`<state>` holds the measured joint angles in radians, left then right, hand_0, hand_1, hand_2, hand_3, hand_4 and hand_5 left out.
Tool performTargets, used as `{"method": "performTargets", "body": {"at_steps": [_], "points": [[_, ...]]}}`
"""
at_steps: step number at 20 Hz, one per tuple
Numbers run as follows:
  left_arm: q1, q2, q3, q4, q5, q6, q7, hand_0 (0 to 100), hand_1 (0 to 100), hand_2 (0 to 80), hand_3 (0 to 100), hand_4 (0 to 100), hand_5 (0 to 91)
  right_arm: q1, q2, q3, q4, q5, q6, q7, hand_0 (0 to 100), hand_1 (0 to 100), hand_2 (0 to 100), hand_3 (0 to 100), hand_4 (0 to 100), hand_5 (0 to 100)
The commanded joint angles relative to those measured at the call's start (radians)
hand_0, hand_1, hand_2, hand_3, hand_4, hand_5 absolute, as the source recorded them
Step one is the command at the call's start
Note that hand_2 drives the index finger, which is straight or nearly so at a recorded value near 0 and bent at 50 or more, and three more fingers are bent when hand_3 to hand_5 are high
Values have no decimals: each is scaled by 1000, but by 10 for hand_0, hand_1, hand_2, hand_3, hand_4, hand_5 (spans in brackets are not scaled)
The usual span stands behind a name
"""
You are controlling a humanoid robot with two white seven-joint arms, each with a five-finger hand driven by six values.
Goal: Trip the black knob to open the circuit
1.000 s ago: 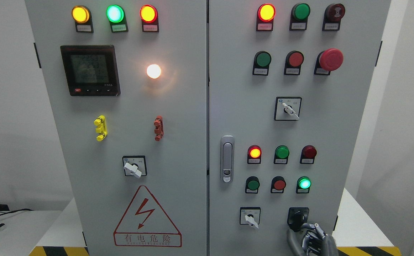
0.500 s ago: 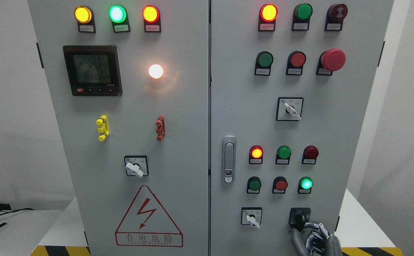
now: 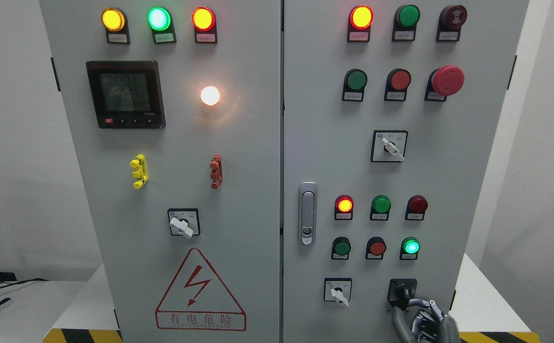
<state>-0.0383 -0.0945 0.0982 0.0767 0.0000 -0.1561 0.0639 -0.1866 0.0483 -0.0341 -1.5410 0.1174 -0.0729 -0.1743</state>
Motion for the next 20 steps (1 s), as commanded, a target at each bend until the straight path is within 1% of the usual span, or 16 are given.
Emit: {"method": "performTargets", "body": {"at_steps": [1,9,20], "points": [[2,1,0,0,5,0,1,120,389,0,0,0,0,1,-4,-12,-1,1,-1,-1,344,718,519,956,1000,1000],[0,1,0,0,5,0,1,120,389,0,0,0,0,1,-7,-12,-2,1,-4,-1,344,721,519,956,1000,1000],[0,1,0,0,5,0,1,120,389,0,0,0,0,1,-10,-27,-2,1,-5,-1,344,721,517,955,1000,1000]]}}
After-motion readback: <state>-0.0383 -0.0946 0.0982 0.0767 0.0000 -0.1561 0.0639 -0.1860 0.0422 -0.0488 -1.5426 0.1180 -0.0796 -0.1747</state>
